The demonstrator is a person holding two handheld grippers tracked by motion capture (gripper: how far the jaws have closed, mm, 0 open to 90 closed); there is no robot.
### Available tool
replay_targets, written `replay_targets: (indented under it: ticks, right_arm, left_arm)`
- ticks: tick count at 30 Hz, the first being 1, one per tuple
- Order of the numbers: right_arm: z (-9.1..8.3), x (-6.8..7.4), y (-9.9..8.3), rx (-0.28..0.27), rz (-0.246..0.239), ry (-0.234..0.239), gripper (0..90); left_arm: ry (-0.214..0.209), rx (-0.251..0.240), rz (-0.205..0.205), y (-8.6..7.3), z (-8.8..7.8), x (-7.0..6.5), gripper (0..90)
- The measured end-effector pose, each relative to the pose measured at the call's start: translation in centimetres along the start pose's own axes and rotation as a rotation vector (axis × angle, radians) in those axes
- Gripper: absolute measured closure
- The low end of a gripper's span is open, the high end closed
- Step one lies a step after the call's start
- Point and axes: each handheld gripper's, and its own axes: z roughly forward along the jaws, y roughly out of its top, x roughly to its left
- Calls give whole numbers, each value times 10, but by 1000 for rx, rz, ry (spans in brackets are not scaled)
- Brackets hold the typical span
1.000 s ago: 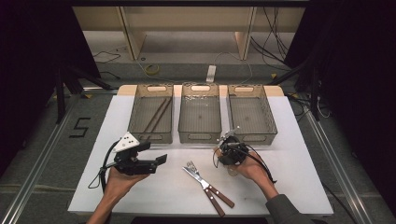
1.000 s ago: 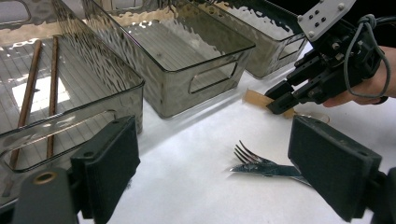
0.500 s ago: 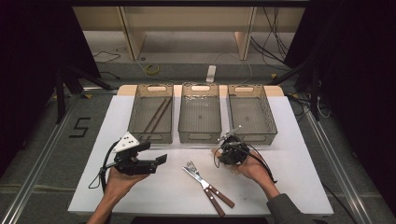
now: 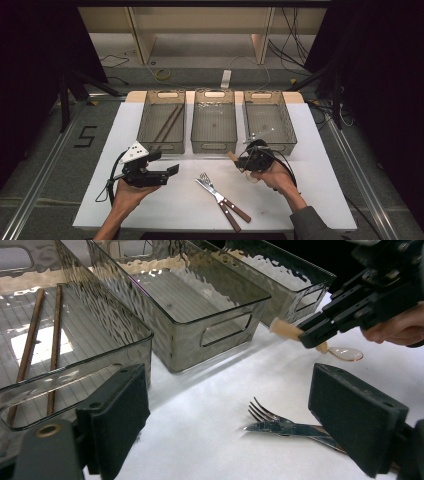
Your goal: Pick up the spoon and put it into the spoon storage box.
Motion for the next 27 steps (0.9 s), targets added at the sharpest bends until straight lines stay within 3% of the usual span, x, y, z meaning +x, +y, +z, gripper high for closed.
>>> replay_targets:
  ticks: [5,11,20,27]
  right_arm:
    - [-6,-3,2,-47,20,32,776]
    - [-15,0,5,-92,10,32,775]
    - [-17,2,8,-119,9,38,775]
    - [-17,0,18,-134,-4,19,775]
  left_arm:
    - [6,-12,-4,0,-1,1,156]
    - [0,-28,-20,0,-3,2,156]
    - [-10,-60,-57,1,-4,4,156]
    - [-11,-66,-41,2,-5,3,156]
